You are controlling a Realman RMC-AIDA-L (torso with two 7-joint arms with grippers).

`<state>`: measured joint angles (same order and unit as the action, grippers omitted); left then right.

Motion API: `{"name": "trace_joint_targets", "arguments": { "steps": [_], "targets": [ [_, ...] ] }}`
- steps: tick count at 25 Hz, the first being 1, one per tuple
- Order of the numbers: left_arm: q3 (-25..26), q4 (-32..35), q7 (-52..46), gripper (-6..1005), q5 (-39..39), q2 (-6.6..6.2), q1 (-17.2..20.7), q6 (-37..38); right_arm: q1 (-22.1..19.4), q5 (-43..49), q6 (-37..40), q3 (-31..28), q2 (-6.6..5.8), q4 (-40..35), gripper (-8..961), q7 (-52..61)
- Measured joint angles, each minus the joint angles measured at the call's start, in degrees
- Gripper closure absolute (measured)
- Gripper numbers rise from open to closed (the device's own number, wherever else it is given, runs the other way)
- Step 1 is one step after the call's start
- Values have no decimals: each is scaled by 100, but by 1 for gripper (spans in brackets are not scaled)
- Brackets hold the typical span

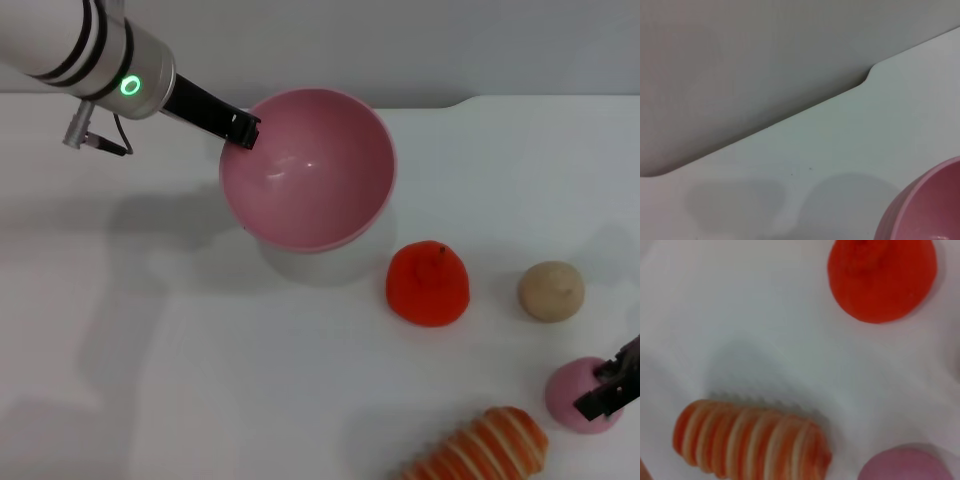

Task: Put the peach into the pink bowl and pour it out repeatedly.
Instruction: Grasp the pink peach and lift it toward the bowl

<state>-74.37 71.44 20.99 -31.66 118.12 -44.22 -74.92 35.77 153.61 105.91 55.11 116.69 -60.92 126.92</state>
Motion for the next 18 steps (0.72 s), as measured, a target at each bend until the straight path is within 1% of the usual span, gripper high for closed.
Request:
{"name": "trace_joint_targets", "arguments": {
  "steps": [12, 18],
  "targets": [
    [-68, -8, 1, 949, -49, -3, 63, 5, 3, 317, -283, 8, 6, 3, 391, 43],
    [-68, -3, 1, 948, -62, -9, 71, 5, -15, 502, -487, 108, 57, -9, 410, 29]
  ]
}}
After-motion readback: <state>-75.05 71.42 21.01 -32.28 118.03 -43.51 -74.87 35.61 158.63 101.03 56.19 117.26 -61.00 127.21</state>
